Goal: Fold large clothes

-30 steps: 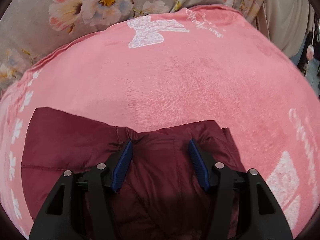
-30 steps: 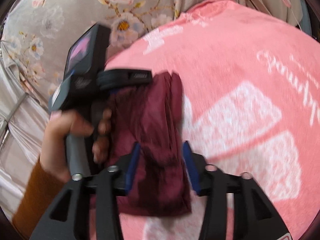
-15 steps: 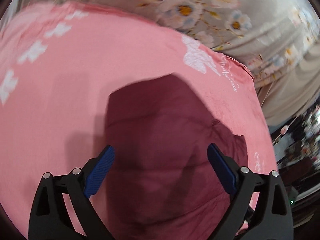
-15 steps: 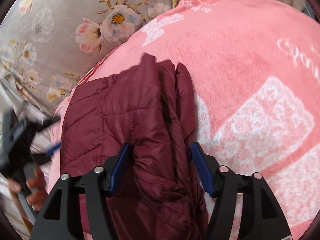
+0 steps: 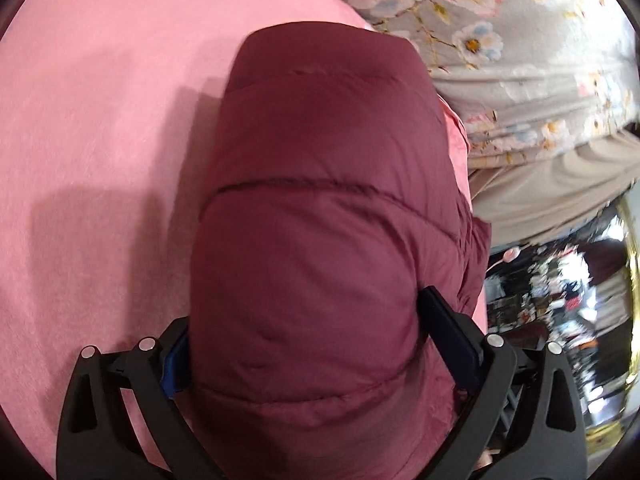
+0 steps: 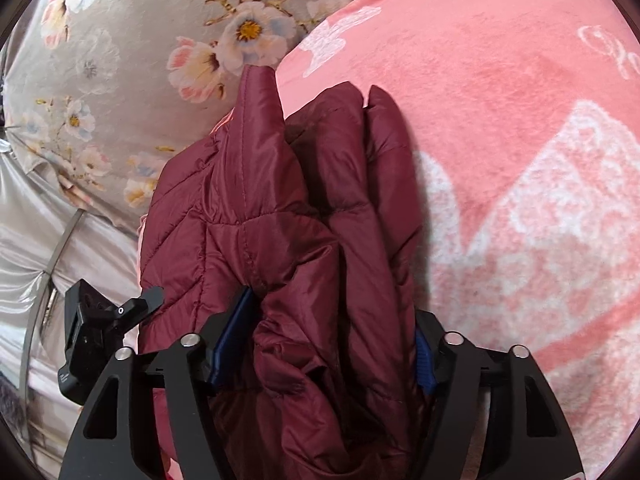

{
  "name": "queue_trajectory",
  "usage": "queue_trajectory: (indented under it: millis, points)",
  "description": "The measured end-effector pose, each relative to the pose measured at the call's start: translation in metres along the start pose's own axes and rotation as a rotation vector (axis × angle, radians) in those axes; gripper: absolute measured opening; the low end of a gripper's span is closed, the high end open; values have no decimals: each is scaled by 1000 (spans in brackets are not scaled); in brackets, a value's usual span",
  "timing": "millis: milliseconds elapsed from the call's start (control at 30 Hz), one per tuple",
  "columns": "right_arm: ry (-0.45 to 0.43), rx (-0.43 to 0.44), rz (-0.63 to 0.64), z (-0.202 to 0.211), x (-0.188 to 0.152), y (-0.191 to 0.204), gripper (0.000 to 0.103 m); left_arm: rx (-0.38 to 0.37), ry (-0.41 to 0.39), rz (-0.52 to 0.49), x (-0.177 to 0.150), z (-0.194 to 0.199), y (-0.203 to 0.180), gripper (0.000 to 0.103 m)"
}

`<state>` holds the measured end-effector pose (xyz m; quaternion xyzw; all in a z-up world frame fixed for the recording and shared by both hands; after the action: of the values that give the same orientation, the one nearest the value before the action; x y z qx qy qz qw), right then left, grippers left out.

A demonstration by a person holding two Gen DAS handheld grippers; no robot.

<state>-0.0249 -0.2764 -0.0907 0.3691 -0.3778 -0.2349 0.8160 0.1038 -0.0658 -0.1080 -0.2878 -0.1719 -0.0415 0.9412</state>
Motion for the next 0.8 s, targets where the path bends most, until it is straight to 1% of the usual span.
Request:
queue_trajectory:
  millis: [33, 67, 100, 133, 167, 200, 233, 267, 300, 333, 433, 633, 800]
  points:
    - [3, 7, -5, -1, 0, 0, 62, 11, -9, -15, -1, 1, -3, 95]
    - [6, 14, -10, -2, 1, 1, 57, 22, -16, -25, -1, 1, -7, 95]
    - [9, 25, -13, -3, 1, 3, 50, 38, -28, -43, -1, 3, -12, 94]
    - [9, 24, -5, -3, 1, 5, 46, 52, -40, -57, -1, 5, -16, 91]
    - [6, 24, 6, -1, 2, 9, 38, 67, -52, -71, -1, 7, -20, 88]
    - [2, 26, 16, 2, 2, 13, 31, 85, -71, -96, -2, 12, -27, 81]
    - [-1, 28, 24, 4, 2, 17, 29, 92, -83, -113, -1, 15, -32, 73]
    - [-7, 27, 36, 6, 2, 22, 26, 99, -98, -136, -1, 20, -37, 69]
    - [-16, 28, 52, 11, 2, 30, 24, 103, -119, -168, -1, 27, -46, 62]
    - [-23, 27, 66, 15, 1, 36, 24, 100, -135, -195, 0, 33, -54, 58]
    - [-60, -2, 148, 31, -1, 60, 23, 66, -189, -276, 0, 57, -82, 53]
    - [-195, -10, 286, 78, 6, 118, 23, 3, -339, -429, -7, 114, -132, 53]
    - [-315, 30, 408, 117, 15, 174, 23, -81, -490, -512, -11, 177, -162, 53]
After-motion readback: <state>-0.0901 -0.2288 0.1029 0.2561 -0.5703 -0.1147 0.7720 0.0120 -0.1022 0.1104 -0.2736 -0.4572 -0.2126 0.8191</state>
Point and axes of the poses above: each gripper's, at about its wrist camera, not at the fingertips, and z roughly against the way its jaws point, y to its left, x to its top, the point moved 4 cm from there along -z, roughly the way its jaws point, and after that the axes turned 13 degrees about x, right-handed, at the moved point
